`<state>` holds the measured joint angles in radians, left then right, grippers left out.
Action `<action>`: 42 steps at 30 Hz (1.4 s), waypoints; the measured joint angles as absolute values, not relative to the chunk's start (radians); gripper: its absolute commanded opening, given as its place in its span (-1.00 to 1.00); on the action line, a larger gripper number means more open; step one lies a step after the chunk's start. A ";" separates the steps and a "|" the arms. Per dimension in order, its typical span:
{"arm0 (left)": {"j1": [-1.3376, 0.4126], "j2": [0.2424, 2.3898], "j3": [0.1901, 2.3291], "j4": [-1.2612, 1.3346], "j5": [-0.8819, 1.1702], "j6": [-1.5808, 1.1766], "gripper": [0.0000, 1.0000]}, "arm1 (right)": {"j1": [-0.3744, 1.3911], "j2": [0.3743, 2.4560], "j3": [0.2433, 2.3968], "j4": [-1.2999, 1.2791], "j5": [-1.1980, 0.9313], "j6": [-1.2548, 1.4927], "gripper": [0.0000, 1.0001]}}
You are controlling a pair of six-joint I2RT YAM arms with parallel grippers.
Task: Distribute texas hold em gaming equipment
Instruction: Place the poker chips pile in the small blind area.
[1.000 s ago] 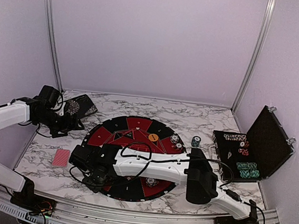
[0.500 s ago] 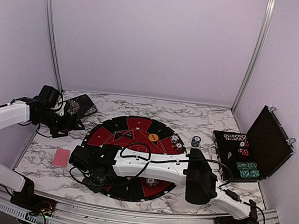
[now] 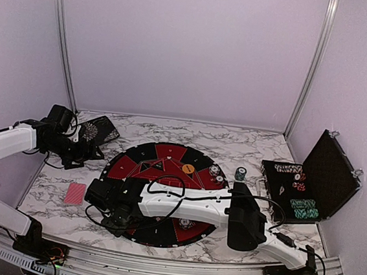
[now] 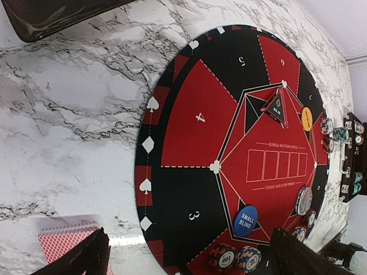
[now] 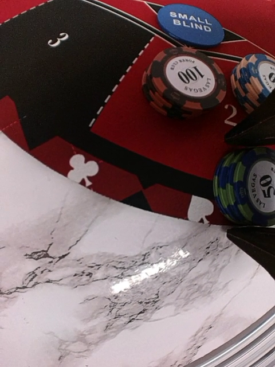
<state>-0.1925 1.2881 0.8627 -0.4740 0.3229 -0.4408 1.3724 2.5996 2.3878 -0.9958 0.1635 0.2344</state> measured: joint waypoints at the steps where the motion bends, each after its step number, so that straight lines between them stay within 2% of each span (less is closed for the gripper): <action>1: -0.192 1.288 0.863 -0.474 0.324 -0.441 0.98 | 1.372 2.600 2.388 -0.996 0.163 0.234 -0.07; 31: -0.192 1.288 0.863 -0.453 0.333 -0.441 0.98 | 1.361 2.583 2.439 -1.001 0.163 0.257 -0.04; 42: -0.212 1.323 0.916 -0.434 0.325 -0.437 0.98 | 1.235 2.268 2.167 -0.979 0.207 0.314 -0.05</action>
